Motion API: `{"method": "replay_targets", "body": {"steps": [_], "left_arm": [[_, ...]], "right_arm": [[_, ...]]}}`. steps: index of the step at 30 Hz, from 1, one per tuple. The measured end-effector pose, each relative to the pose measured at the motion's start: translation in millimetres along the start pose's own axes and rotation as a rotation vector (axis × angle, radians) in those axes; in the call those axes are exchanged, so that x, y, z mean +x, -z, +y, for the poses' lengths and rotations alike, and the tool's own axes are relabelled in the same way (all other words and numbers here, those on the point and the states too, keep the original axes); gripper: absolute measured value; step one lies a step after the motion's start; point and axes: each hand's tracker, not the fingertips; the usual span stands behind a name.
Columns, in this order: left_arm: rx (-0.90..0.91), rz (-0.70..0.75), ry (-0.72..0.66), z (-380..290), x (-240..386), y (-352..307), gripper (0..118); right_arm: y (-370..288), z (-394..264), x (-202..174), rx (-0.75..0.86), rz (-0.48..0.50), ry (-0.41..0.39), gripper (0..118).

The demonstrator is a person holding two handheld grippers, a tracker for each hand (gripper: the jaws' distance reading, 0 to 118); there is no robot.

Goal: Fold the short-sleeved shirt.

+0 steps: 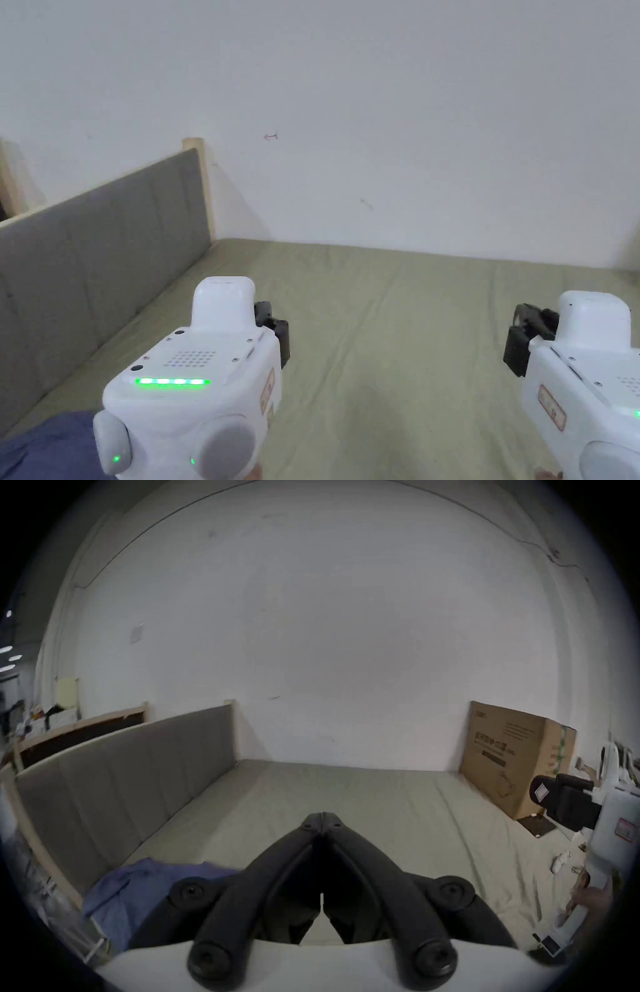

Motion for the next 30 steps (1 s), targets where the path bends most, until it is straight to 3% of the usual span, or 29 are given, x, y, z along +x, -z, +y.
{"method": "replay_targets", "body": {"steps": [3, 6, 8, 11, 17, 24, 26, 27, 28, 30], "left_arm": [[-0.012, 0.129, -0.051, -6.1, -60.7, -19.2, 0], [-0.002, 0.251, -0.113, -12.6, -113.1, -44.5, 0], [0.000, 0.315, -0.151, -17.7, -137.1, -58.5, 0], [-0.013, 0.373, -0.173, -25.8, -158.7, -68.6, 0], [-0.080, 0.368, -0.151, -45.6, -163.9, -52.5, 0], [-0.630, 0.141, -0.354, -96.1, -209.4, 68.1, 0], [-0.701, 0.101, -0.368, -116.5, -216.0, 99.6, 0], [-0.755, 0.100, -0.349, -126.0, -219.1, 115.8, 3], [-0.800, 0.086, -0.356, -135.0, -222.1, 129.3, 19], [-0.887, 0.100, -0.400, -160.3, -227.1, 152.2, 90]], "right_arm": [[20.7, -7.7, -53.7, -0.048, 0.134, -0.006, 0], [30.4, -14.5, -113.0, -0.068, 0.245, -0.082, 0], [32.9, -17.3, -142.8, -0.081, 0.342, -0.113, 0], [32.7, -20.4, -174.7, -0.076, 0.413, -0.156, 0], [42.9, -26.0, -188.0, -0.128, 0.461, -0.114, 0], [62.9, -52.4, -165.6, -0.282, 0.460, -0.210, 0], [67.8, -60.1, -155.8, -0.319, 0.457, -0.224, 0], [71.1, -63.4, -151.0, -0.341, 0.458, -0.229, 0], [74.1, -66.5, -147.0, -0.357, 0.454, -0.236, 0], [78.6, -73.5, -138.8, -0.384, 0.439, -0.249, 0]]}}
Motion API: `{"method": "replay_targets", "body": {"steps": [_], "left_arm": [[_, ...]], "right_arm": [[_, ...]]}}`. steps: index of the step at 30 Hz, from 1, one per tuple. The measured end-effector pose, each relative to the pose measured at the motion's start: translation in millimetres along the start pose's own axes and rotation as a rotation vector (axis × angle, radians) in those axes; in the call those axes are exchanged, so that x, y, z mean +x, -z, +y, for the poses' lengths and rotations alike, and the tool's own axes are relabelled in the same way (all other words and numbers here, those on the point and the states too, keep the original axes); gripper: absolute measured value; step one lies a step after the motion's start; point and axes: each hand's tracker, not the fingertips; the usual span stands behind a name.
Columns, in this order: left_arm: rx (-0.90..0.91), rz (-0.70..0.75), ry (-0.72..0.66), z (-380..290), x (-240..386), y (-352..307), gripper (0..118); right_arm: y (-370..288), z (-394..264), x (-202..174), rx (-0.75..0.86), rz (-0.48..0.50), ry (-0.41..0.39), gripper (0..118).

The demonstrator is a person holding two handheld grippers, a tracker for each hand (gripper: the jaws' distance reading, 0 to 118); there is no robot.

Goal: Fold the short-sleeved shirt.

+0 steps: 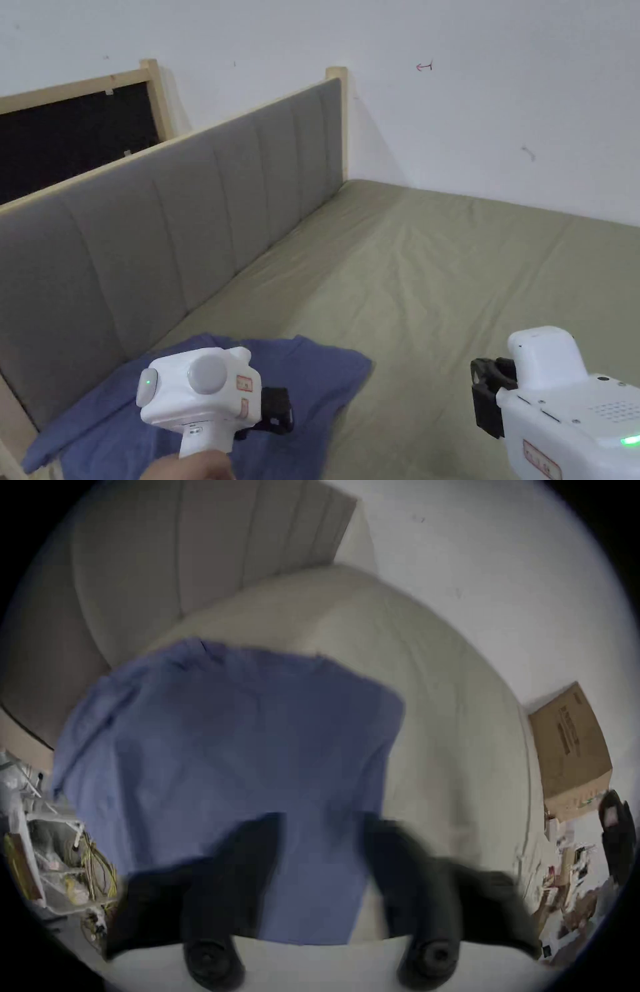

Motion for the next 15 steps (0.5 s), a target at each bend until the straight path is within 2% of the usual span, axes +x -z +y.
{"method": "replay_targets", "body": {"steps": [1, 2, 4, 5, 6, 7, 8, 11, 15], "left_arm": [[-0.032, 0.004, -0.017, 1.3, -3.7, 16.6, 106], [-0.055, 0.018, -0.018, 2.0, -5.7, 30.0, 103], [-0.099, 0.055, -0.035, -1.3, -14.4, 59.3, 104], [-0.088, 0.044, -0.021, -2.2, -13.1, 67.4, 114], [-0.083, 0.026, 0.002, -1.2, -7.5, 70.3, 118], [-0.111, 0.001, 0.021, -2.9, -3.9, 74.6, 118], [-0.102, 0.120, 0.059, -2.8, 6.1, 71.7, 118], [-0.084, 0.224, 0.147, -11.6, 20.5, 84.8, 118], [-0.065, 0.186, 0.135, -12.5, 13.3, 80.8, 118]], "right_arm": [[2.3, -3.1, 3.6, -0.013, -0.003, 0.003, 0], [5.2, -6.7, 7.7, -0.026, -0.005, 0.008, 0], [9.8, -13.6, 13.3, -0.050, -0.009, 0.020, 0], [12.7, -16.9, 16.0, -0.064, -0.010, 0.027, 0], [15.8, -20.2, 18.6, -0.075, -0.011, 0.033, 0], [18.7, -22.9, 20.6, -0.086, -0.010, 0.038, 0], [21.6, -25.9, 22.3, -0.096, -0.011, 0.044, 0], [28.7, -32.3, 25.7, -0.116, -0.011, 0.061, 0], [32.6, -37.2, 27.9, -0.127, -0.002, 0.087, 0]]}}
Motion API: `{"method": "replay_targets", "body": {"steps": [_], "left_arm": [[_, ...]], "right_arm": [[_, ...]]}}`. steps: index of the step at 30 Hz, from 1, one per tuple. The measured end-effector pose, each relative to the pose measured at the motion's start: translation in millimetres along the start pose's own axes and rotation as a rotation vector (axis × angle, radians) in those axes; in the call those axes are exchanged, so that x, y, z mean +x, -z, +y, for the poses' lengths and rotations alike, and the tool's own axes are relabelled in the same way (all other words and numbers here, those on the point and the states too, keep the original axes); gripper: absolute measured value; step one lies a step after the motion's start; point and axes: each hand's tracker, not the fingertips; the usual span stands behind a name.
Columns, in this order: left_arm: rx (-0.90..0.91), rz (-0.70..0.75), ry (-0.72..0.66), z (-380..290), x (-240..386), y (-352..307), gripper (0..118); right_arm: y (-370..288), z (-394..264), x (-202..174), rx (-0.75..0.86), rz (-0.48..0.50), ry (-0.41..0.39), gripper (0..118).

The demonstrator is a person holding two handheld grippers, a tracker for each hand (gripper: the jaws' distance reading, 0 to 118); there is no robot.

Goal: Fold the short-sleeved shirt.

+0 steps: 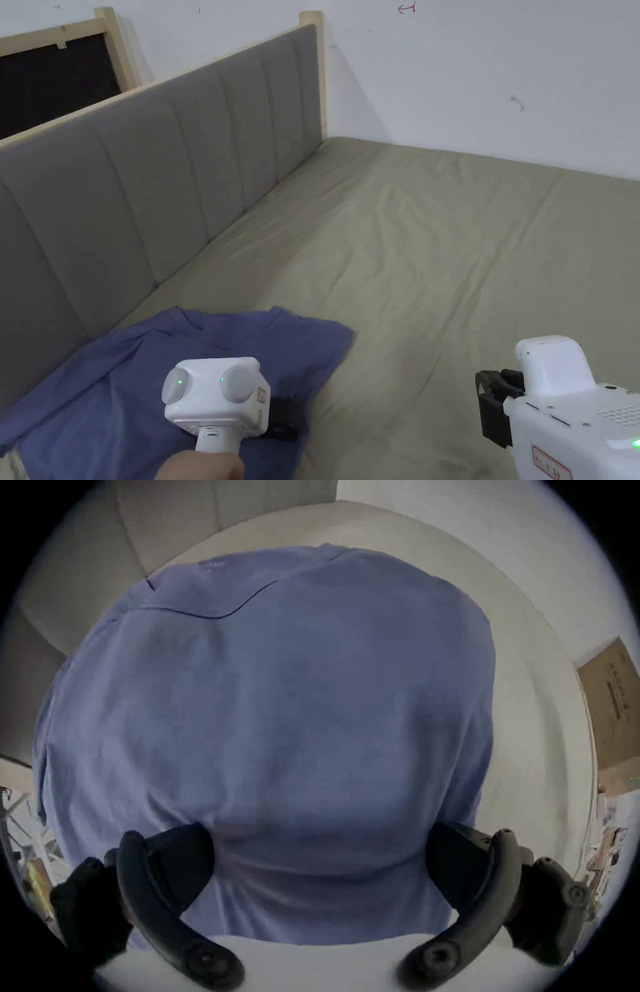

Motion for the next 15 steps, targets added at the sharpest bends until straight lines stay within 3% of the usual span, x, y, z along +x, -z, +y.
{"method": "replay_targets", "body": {"steps": [1, 2, 3, 4, 7, 9, 10, 15], "left_arm": [[0.014, -0.014, 0.001, -2.4, -2.2, -4.2, 112], [0.042, -0.029, 0.014, -5.2, -4.2, -11.1, 89], [0.077, -0.021, 0.027, -9.9, -6.1, -22.3, 53], [0.136, -0.012, 0.036, -13.9, -9.8, -35.3, 6], [0.228, 0.018, 0.030, -24.5, -24.7, -70.1, 2], [0.266, -0.085, -0.016, -26.2, -42.6, -91.5, 2], [0.292, -0.066, -0.002, -25.9, -44.2, -104.9, 2], [0.518, 0.076, 0.207, -22.2, -10.4, -193.9, 2]], "right_arm": [[-0.7, -0.1, -0.6, -0.002, 0.002, 0.003, 0], [-1.3, -0.7, -0.1, -0.004, 0.004, 0.004, 0], [-3.1, -1.5, 0.8, -0.005, 0.005, 0.001, 0], [-4.8, -2.1, 1.6, -0.005, 0.004, -0.003, 0], [-10.6, -3.3, 4.7, 0.001, -0.002, -0.007, 0], [-16.4, -3.1, 8.3, 0.009, -0.007, 0.006, 0], [-20.3, -3.2, 10.1, 0.015, -0.010, 0.012, 0], [-56.3, -3.0, 26.0, 0.100, -0.067, 0.043, 0]]}}
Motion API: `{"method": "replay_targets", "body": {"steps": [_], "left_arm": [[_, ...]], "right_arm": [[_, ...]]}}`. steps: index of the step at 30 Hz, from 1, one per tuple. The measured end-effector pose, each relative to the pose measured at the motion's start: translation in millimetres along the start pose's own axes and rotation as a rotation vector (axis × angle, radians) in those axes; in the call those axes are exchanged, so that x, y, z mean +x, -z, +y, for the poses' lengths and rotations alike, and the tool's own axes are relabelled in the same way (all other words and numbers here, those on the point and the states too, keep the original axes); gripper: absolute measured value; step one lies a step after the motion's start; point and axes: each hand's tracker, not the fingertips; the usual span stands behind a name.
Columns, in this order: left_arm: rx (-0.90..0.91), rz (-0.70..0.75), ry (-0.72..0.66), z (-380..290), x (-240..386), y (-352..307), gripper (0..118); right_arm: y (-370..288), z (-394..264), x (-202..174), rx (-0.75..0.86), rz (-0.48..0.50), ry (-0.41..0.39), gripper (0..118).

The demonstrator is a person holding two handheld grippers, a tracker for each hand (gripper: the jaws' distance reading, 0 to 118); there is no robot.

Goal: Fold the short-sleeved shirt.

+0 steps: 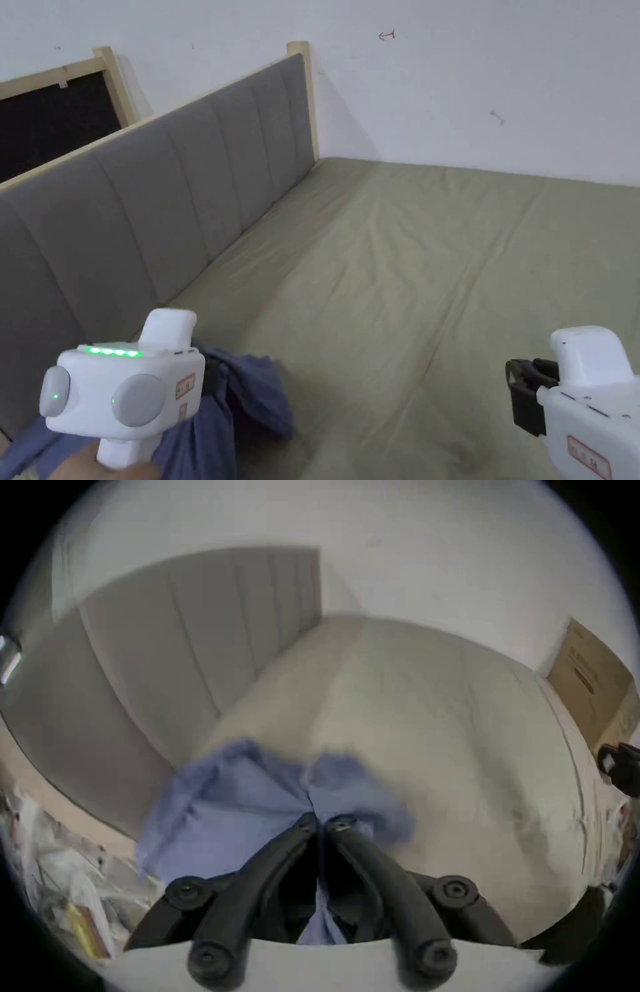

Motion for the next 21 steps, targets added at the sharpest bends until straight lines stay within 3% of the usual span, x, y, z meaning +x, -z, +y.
{"method": "replay_targets", "body": {"steps": [3, 7, 10, 15, 21], "left_arm": [[0.155, -0.102, -0.054, 36.4, 20.7, -47.4, 2], [0.323, -0.237, 0.008, 87.1, 81.6, -96.8, 2], [0.390, -0.415, 0.043, 112.6, 146.4, -123.1, 2], [0.352, -0.740, 0.130, 127.4, 269.3, -143.8, 2], [0.088, -0.957, 0.192, 96.6, 404.9, -122.3, 2]], "right_arm": [[-28.4, 5.1, 16.3, 0.056, -0.038, 0.038, 0], [-76.1, 8.4, 42.0, 0.147, -0.109, 0.094, 0], [-116.8, 6.1, 65.2, 0.206, -0.182, 0.121, 0], [-181.6, -2.9, 112.2, 0.254, -0.307, 0.179, 0], [-240.1, -32.0, 166.2, 0.276, -0.444, 0.331, 0]]}}
